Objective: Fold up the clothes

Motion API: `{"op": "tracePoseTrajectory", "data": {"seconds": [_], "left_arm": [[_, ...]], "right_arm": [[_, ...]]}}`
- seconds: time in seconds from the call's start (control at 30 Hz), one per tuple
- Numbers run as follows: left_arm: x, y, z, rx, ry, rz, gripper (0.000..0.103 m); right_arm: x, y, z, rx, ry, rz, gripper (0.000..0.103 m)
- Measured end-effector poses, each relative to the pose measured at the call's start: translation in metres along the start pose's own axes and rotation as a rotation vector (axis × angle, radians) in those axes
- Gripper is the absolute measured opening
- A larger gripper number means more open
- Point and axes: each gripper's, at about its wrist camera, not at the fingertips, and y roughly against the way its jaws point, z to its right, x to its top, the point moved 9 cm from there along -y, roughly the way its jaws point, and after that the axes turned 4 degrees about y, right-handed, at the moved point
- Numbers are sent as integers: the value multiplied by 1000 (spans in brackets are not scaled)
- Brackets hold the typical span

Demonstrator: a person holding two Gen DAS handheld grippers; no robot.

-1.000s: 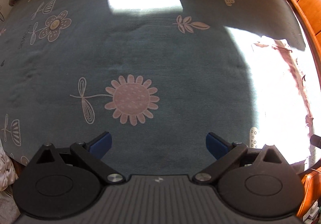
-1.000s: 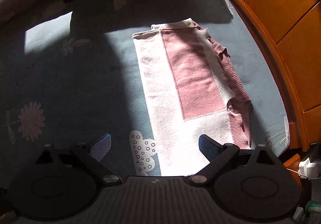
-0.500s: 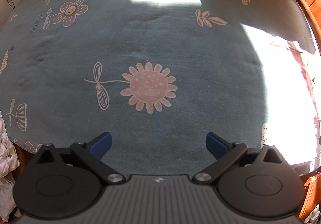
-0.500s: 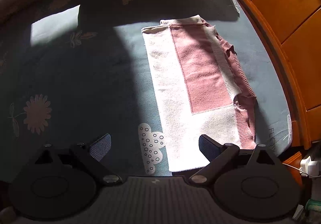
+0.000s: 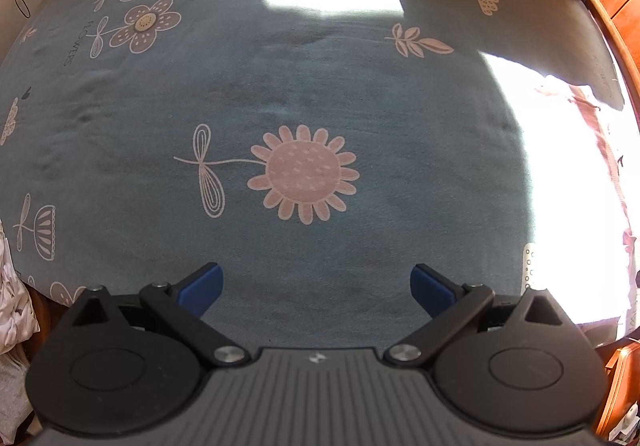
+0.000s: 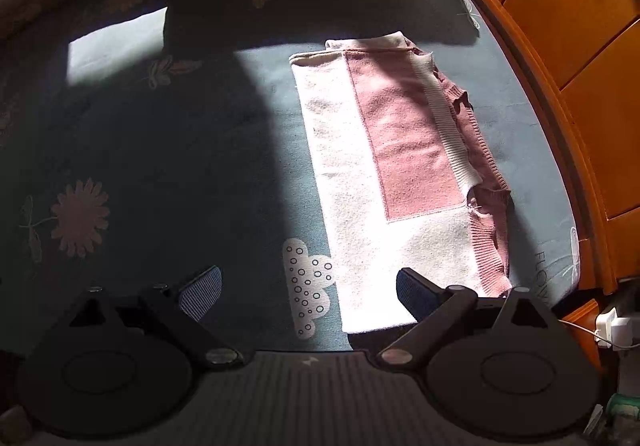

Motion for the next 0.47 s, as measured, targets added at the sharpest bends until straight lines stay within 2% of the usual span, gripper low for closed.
{"op": "tracePoseTrajectory", "data": {"seconds": [0.47], "left_arm": [[1, 11, -9, 1, 5, 53, 100]], "right_arm": [[1, 10, -8, 2, 7, 13, 97]]}}
